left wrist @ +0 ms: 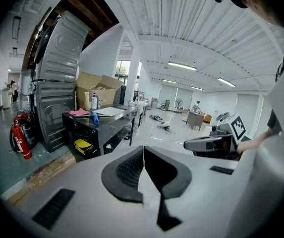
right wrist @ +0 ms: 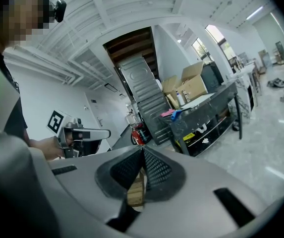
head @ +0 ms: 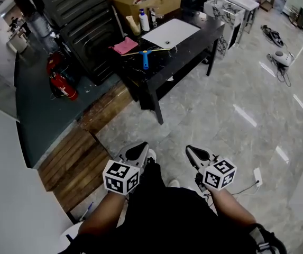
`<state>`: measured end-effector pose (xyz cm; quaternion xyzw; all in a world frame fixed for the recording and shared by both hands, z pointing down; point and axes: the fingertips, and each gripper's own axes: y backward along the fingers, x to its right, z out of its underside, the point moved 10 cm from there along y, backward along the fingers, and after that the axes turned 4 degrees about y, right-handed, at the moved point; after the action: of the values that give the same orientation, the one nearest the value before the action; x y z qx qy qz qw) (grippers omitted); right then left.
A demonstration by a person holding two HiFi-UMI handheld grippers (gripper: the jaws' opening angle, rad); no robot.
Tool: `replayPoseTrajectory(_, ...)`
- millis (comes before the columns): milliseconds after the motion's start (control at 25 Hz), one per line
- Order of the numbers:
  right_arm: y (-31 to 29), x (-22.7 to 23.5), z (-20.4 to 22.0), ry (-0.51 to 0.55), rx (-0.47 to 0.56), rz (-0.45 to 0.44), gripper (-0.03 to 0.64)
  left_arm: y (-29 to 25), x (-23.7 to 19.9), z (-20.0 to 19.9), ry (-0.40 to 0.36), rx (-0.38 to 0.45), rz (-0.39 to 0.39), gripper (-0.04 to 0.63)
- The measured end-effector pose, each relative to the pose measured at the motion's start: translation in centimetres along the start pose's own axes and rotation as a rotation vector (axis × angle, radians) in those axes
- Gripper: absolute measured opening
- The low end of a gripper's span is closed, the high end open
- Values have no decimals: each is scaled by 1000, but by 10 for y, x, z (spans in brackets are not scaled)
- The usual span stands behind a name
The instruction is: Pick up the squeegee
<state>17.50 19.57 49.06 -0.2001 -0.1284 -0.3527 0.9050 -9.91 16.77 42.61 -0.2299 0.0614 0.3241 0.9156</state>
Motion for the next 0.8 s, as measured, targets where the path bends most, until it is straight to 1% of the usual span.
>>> replayPoseTrajectory(320,-2,9,2,-18,15,27,9,-24,-3,-6,-9,-13,43,17)
replayPoseTrajectory(560,-7,16,-5,-11,-3,36,9,-41,-8,-23,-19,13,63,17)
replayPoseTrajectory(800,-19,22,-11,-4,-20,33,9,-52,-19,-18,-12,-20,63,17)
